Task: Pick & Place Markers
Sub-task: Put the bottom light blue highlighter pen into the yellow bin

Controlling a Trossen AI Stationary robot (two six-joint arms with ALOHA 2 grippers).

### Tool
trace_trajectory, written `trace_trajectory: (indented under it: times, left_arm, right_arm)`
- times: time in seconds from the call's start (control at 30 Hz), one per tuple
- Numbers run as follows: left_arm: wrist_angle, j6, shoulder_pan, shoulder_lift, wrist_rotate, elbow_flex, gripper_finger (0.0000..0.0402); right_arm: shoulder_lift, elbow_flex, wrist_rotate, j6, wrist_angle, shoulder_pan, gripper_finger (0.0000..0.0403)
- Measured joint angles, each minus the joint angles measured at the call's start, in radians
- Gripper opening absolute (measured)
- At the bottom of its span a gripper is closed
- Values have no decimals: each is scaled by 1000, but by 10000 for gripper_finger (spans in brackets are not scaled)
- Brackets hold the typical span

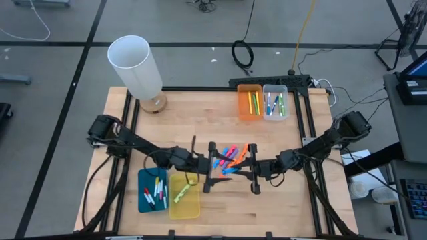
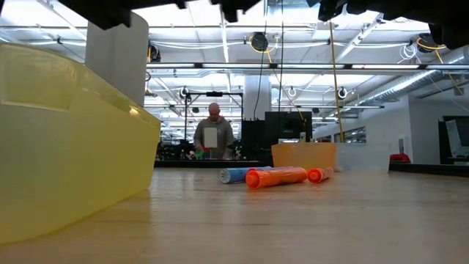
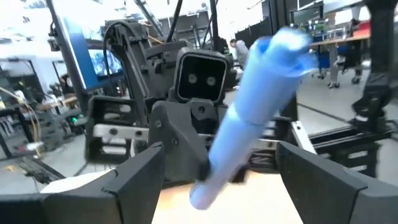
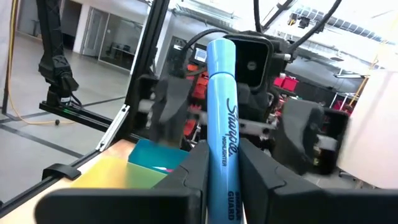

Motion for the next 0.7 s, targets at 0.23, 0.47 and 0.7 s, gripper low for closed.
trace_trajectory:
  times: [0.23,0.47,0.7]
  left_arm:
    - [5,83,-13,71,-1,88,301]
    - [9,157,-55,55,-3,91,246]
    - [20,152,-53,56,-47,91,204]
  right_arm:
    - [0,3,0,-2,-13,0,46]
    - [0,2,-1,-2,-21,12,46]
    - [0,2,1,-4,-20,6,46]
